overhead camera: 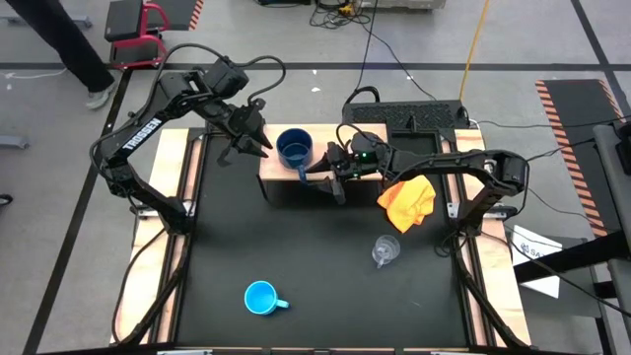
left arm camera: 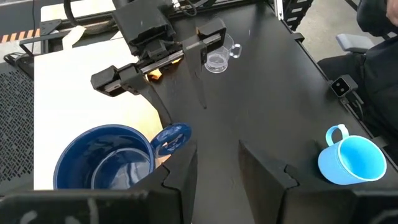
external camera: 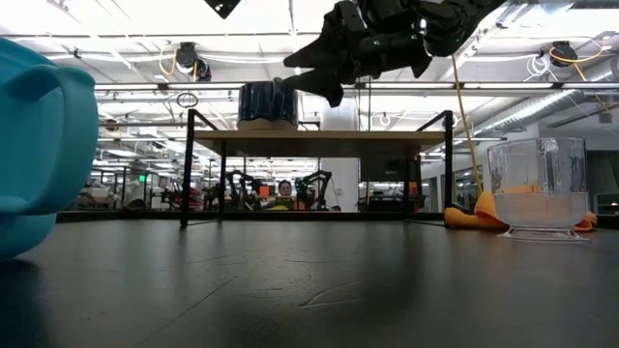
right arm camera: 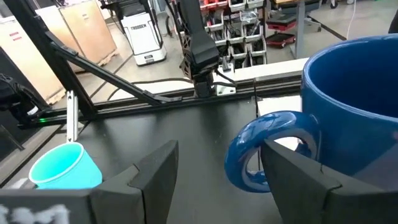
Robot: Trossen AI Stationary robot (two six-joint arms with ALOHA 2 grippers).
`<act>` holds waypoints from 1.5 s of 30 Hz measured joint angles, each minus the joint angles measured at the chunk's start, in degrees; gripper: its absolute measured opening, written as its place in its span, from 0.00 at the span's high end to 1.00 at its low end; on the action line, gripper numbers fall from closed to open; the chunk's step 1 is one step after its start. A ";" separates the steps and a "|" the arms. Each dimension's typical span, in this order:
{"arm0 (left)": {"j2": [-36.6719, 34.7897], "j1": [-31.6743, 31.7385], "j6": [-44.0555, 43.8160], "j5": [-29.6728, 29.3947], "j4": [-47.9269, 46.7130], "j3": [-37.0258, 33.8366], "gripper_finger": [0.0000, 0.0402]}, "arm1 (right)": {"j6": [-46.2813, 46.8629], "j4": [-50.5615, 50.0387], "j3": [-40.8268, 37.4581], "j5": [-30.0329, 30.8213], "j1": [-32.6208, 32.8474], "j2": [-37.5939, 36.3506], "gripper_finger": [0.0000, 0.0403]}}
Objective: Stack small to large cups/mugs on shelf
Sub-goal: Put the dark blue mug on the shelf, then put the blue mug on the shelf
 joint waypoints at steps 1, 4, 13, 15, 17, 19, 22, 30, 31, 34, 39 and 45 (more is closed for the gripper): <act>0.00 0.00 0.00 0.00 0.00 0.00 0.71 | 0.21 0.07 0.00 -0.01 0.03 0.25 0.45; 0.00 0.00 0.00 0.02 0.00 0.00 0.71 | 1.05 0.49 0.02 0.03 0.15 1.31 0.45; 0.00 0.02 0.00 0.20 -0.02 0.01 0.71 | 1.49 2.07 0.02 0.00 0.28 1.71 0.45; 0.00 0.02 0.00 0.26 -0.02 0.00 0.71 | 1.48 2.38 0.04 -0.02 0.40 1.62 0.45; 0.00 0.02 0.00 0.41 -0.02 0.00 0.71 | 1.50 2.38 0.04 -0.02 0.63 1.62 0.45; 0.00 0.02 0.01 0.44 -0.04 0.00 0.71 | 1.50 2.53 0.04 -0.05 0.89 1.64 0.45; 0.00 0.02 0.02 0.44 -0.04 0.00 0.71 | 1.50 2.66 0.04 -0.08 1.51 1.64 0.45; 0.00 0.01 0.04 0.44 -0.04 0.00 0.71 | 1.48 3.90 0.03 -0.15 2.28 1.64 0.45; 0.00 0.00 0.04 0.44 -0.05 0.00 0.71 | 1.48 3.92 0.02 -0.15 2.27 1.64 0.45; 0.00 0.00 0.04 0.44 -0.04 0.00 0.71 | 1.48 3.88 0.04 -0.15 2.18 1.64 0.45; 0.00 0.00 0.10 0.44 -0.44 0.00 0.71 | 2.09 3.02 0.02 -0.15 2.16 1.64 0.45; 0.00 0.00 0.11 0.44 -0.44 0.00 0.71 | 2.13 1.99 0.00 -0.15 2.16 1.64 0.45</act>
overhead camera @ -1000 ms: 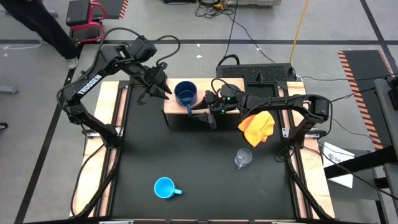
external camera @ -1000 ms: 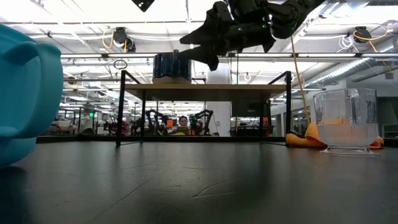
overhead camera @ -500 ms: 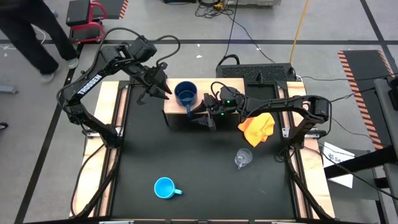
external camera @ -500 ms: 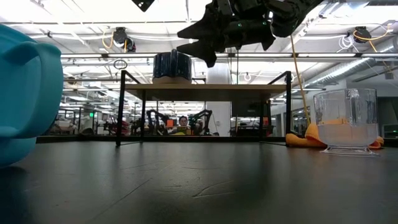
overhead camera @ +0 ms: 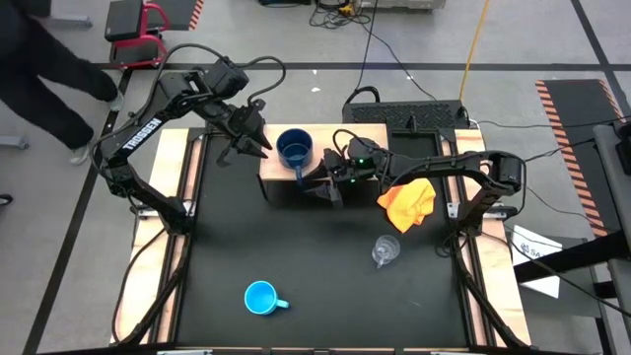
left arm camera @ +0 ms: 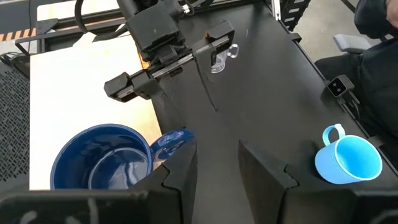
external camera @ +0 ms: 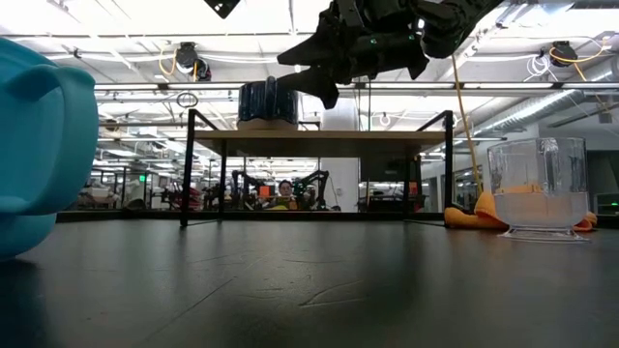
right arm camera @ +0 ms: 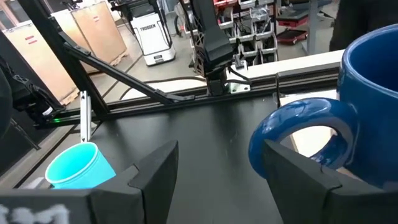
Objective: Stack small to large cups/mugs on shelf
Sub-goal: Put the blue mug on the shelf
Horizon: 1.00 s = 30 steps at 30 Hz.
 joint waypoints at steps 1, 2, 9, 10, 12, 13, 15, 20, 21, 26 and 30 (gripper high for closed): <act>0.00 0.00 0.00 0.00 0.00 0.00 0.71 | -0.02 0.02 0.00 0.00 0.00 0.00 0.45; 0.00 0.00 0.04 0.00 0.00 0.00 0.71 | 0.00 0.04 0.00 0.00 0.00 0.00 0.45; 0.00 0.00 0.31 0.09 0.00 0.00 0.71 | -0.05 0.13 0.00 0.00 0.00 0.00 0.45; 0.00 0.00 0.37 0.31 0.00 0.00 0.71 | -0.09 0.13 0.00 -0.02 0.00 0.00 0.45; 0.00 0.04 0.61 0.99 0.00 0.01 0.71 | -0.42 0.15 0.00 -0.24 0.00 0.00 0.45; 0.00 0.02 0.72 1.31 0.00 0.00 0.71 | -0.55 0.17 0.00 -0.82 0.00 0.00 0.45; 0.00 0.02 0.79 1.55 -0.02 0.00 0.71 | -0.63 0.25 0.00 -2.22 -0.19 -0.01 0.45; 0.00 0.04 1.01 1.55 0.48 -2.29 0.71 | -1.32 0.74 -0.02 -2.89 -0.33 0.00 0.45; 0.00 0.04 1.01 1.57 0.74 -2.85 0.71 | -1.56 1.07 -0.02 -2.89 -0.33 -0.05 0.45; 0.00 0.04 1.01 1.55 1.42 -4.36 0.71 | -5.12 -1.42 -0.02 -2.86 -0.71 -3.33 0.45; 0.00 0.04 1.03 1.57 2.05 -4.37 0.71 | -6.67 -5.55 -0.02 -2.79 -1.39 -6.65 0.45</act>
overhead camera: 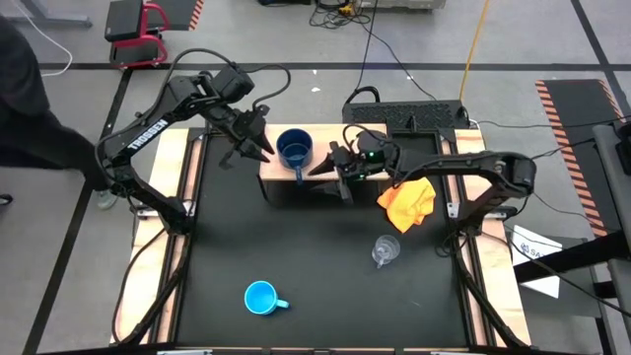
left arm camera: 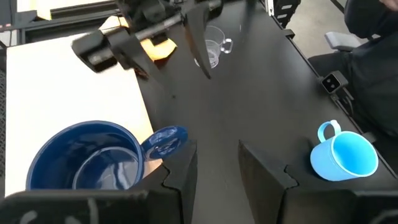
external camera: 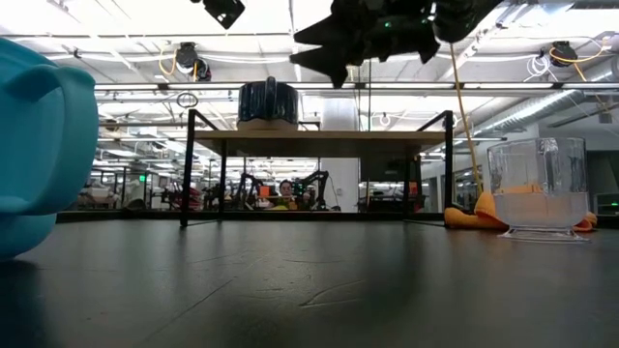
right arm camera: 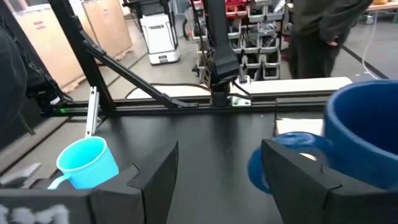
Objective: Stack small to large cups/mugs on shelf
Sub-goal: Put the blue mug on the shelf
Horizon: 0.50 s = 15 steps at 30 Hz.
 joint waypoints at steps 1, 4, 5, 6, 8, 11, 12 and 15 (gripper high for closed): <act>0.00 0.00 0.03 -0.01 0.03 0.00 0.71 | -0.33 -1.49 0.00 0.02 -0.14 -1.08 0.45; -0.44 0.45 0.09 -0.01 0.20 0.00 0.71 | -1.85 -6.28 0.00 0.02 -0.21 -4.27 0.45; -0.70 0.55 0.09 -0.01 0.46 0.00 0.71 | -2.44 -7.88 0.00 0.06 -0.18 -5.12 0.45; -0.95 0.55 0.09 -0.01 0.68 0.00 0.71 | -2.90 -9.32 0.00 0.11 -0.17 -6.02 0.45; -1.40 0.59 0.09 -0.01 0.88 0.00 0.71 | -3.21 -12.37 -0.02 0.14 -0.18 -7.77 0.45; -2.17 0.52 0.07 -0.01 1.01 0.00 0.71 | -3.42 -15.85 -0.02 0.25 -0.18 -10.62 0.45; -2.48 0.52 0.05 -0.01 1.03 0.00 0.71 | -3.55 -16.93 -0.02 0.26 -0.18 -11.54 0.45; -3.33 0.59 -0.15 -0.04 1.00 0.00 0.71 | -4.64 -20.49 -0.02 0.28 -0.18 -14.53 0.45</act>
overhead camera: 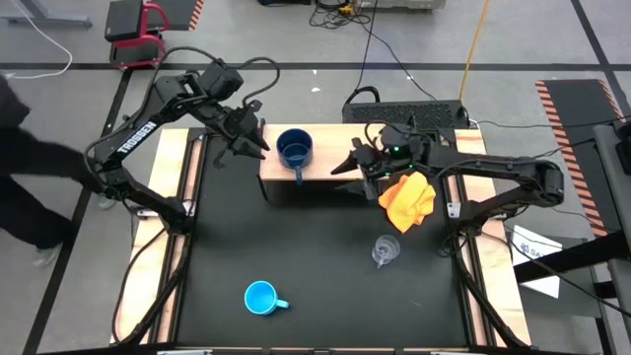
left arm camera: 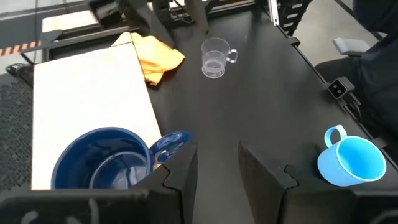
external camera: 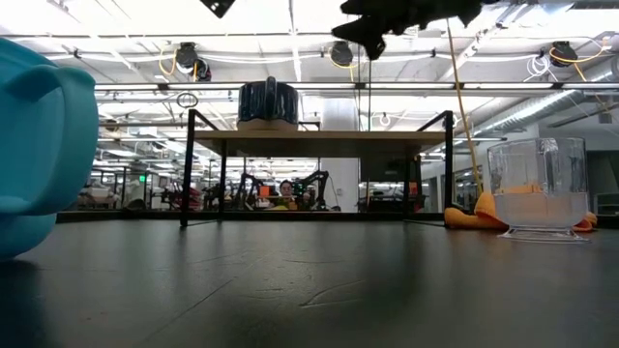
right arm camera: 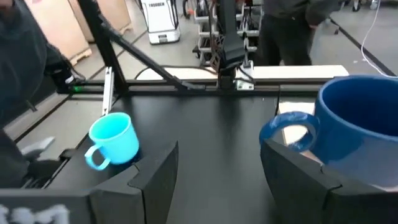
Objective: Stack small to large cups/mugs on shelf
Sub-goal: Put the blue mug on the shelf
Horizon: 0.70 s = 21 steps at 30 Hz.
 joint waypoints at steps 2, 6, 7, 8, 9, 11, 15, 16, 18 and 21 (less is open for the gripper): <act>-0.74 0.00 0.18 0.00 -0.01 0.00 0.71 | -0.35 -1.83 0.00 -0.02 0.00 -2.16 0.45; -2.52 -0.02 0.76 0.04 -0.52 0.00 0.71 | -0.12 -6.30 0.02 0.00 0.00 -6.54 0.45; -2.86 -0.01 0.73 0.04 -0.58 0.00 0.71 | -0.38 -7.62 0.02 -0.02 0.00 -7.52 0.45; -3.17 0.00 0.72 0.04 -0.55 -0.07 0.71 | -0.82 -8.83 0.02 -0.02 0.02 -8.49 0.45; -3.55 0.00 0.72 0.04 -0.50 -0.38 0.71 | -1.34 -9.58 -0.13 -0.02 0.02 -9.35 0.45; -4.69 0.00 0.66 0.06 -0.19 -1.50 0.71 | -1.44 -9.30 -1.31 -0.02 0.02 -10.84 0.45; -7.50 -0.02 -2.12 0.15 4.33 -5.93 0.71 | -0.31 -6.95 -4.48 0.00 0.02 -13.46 0.45; -8.21 -0.02 -3.05 0.14 5.38 -7.09 0.71 | 0.16 -6.36 -5.02 0.00 0.02 -14.19 0.45; -9.67 0.00 -4.73 0.15 7.27 -9.09 0.71 | 1.35 -5.76 -6.12 0.00 0.02 -15.72 0.45; -11.58 -0.08 -6.94 0.24 8.12 -10.87 0.71 | 3.15 -5.10 -8.27 -0.02 0.02 -18.45 0.45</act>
